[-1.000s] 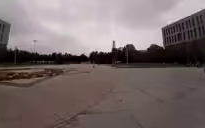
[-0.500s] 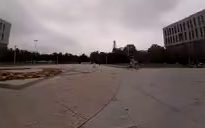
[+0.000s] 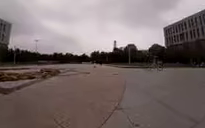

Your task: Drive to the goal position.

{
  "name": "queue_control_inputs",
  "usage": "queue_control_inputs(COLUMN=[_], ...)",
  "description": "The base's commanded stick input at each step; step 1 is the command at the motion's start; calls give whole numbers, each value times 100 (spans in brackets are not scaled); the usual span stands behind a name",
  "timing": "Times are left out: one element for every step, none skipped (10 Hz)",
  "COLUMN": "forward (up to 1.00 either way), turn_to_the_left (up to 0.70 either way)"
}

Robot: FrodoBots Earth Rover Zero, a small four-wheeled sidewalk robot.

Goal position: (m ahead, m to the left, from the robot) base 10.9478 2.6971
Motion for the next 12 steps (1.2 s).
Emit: queue_control_inputs(forward=[70,70,70,70,70,70,70,70,70,70,70,70], turn_to_the_left=[0,0,0,0,0,0,0,0,0,0,0,0])
